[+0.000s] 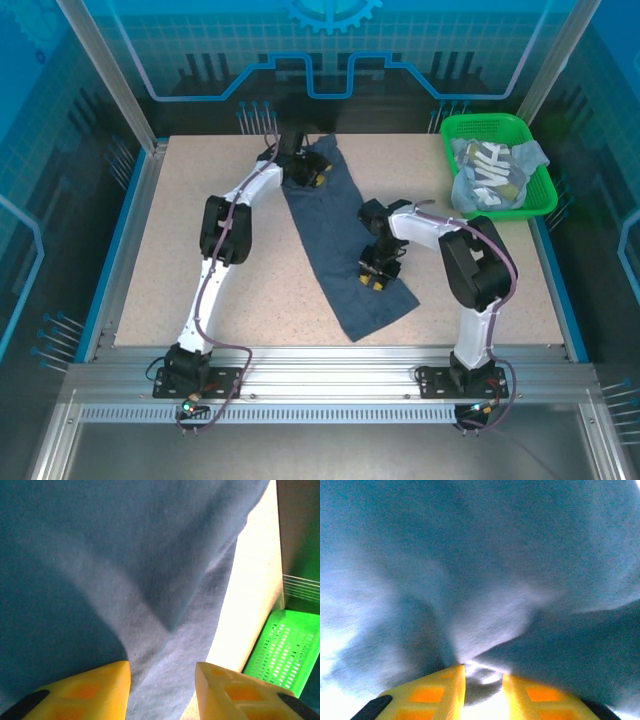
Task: Fold and stack the t-shirts
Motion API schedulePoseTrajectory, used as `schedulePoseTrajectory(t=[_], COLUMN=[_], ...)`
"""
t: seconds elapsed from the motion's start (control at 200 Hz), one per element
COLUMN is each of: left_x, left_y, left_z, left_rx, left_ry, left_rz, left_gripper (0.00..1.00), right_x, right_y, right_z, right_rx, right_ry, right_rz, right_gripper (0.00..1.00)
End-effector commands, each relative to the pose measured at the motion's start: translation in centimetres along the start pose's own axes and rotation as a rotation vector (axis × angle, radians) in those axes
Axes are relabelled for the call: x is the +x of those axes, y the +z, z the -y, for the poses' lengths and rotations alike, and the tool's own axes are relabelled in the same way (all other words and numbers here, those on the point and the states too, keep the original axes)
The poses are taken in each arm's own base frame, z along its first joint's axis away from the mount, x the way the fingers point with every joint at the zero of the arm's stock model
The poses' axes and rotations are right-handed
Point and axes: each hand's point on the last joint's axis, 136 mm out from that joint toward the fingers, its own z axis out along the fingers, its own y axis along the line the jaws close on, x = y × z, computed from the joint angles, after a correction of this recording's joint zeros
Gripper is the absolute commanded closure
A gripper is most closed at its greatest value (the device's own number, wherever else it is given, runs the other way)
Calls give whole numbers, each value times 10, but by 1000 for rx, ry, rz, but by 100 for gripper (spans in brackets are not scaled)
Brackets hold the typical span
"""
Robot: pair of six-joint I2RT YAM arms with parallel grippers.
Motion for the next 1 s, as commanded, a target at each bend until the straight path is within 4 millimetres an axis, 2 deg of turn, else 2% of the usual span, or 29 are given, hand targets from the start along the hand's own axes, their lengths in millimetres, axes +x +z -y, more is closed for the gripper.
schedulePoseTrajectory(t=[0.0,0.085,0.145,0.255,0.345,0.475,0.645,0.82,0.995], left_x=[-1,23,50,102,121,112,89,77,75], left_y=[-91,-118,-123,-112,-102,-93,-65,-43,-18], left_z=[65,41,13,-32,-52,-70,-91,-100,-90], left_rx=[50,-5,-49,-88,-113,-177,-237,-275,-249], left_ry=[74,-13,-81,-216,-250,-258,-259,-205,-137], left_rz=[126,125,83,-14,-21,35,48,28,-42], left_gripper=[56,59,64,70,72,75,76,78,78], right_x=[0,-5,-15,-44,-68,-94,-116,-110,-90], right_y=[-29,-55,-70,-80,-79,-64,-35,-11,-3], right_z=[-15,-13,-14,-36,-65,-91,-88,-73,-49], right_rx=[-67,-89,-109,-207,-266,-246,-185,-170,-158], right_ry=[-34,-82,-125,-254,-381,-477,-429,-313,-148], right_rz=[37,101,155,226,266,273,231,167,142], right_gripper=[72,71,69,72,75,79,79,78,78])
